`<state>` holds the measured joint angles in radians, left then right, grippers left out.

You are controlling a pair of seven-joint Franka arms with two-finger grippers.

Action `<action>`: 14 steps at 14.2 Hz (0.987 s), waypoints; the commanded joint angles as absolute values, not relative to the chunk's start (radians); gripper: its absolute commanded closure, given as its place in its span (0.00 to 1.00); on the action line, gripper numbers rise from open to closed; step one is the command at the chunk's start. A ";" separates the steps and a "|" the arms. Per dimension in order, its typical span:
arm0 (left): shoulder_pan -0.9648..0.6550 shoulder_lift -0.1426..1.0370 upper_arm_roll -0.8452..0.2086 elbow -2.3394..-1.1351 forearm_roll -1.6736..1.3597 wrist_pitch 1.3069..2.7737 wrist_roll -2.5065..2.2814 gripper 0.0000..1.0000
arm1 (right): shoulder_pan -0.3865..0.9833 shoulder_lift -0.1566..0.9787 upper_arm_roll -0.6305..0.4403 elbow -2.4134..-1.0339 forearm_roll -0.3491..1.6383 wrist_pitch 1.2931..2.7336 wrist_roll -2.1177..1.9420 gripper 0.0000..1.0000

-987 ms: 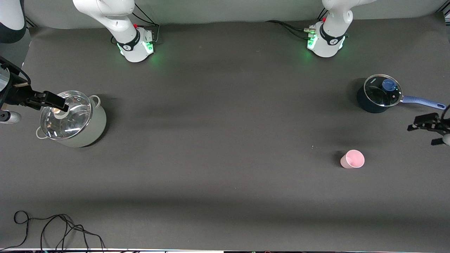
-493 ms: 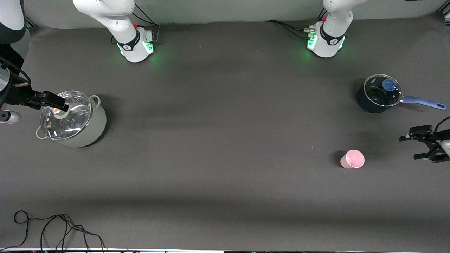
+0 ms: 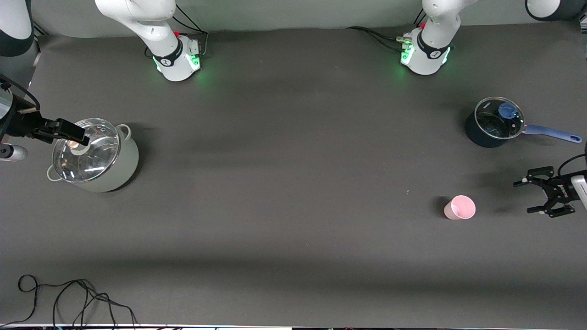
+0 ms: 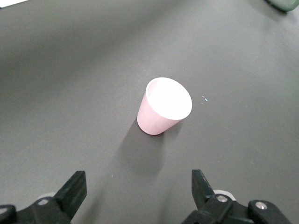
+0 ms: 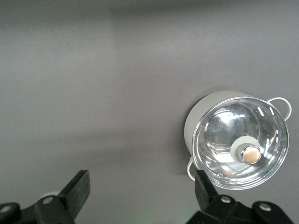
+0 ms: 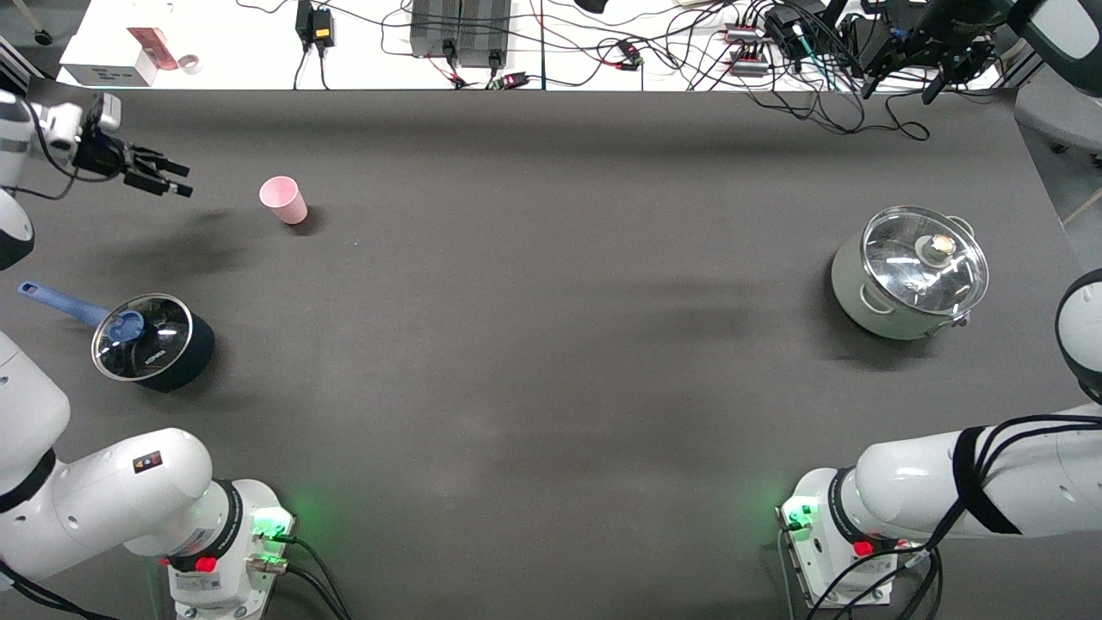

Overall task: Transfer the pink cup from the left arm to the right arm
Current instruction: 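Move the left gripper out and over toward the pink cup, then lower the left gripper around the pink cup and close it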

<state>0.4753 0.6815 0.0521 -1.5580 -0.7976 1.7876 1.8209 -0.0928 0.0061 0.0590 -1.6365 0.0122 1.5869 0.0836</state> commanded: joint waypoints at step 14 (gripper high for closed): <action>0.442 0.804 -0.001 -1.778 -1.313 1.927 2.485 0.00 | -0.095 0.009 0.040 -1.621 0.011 1.569 0.071 0.01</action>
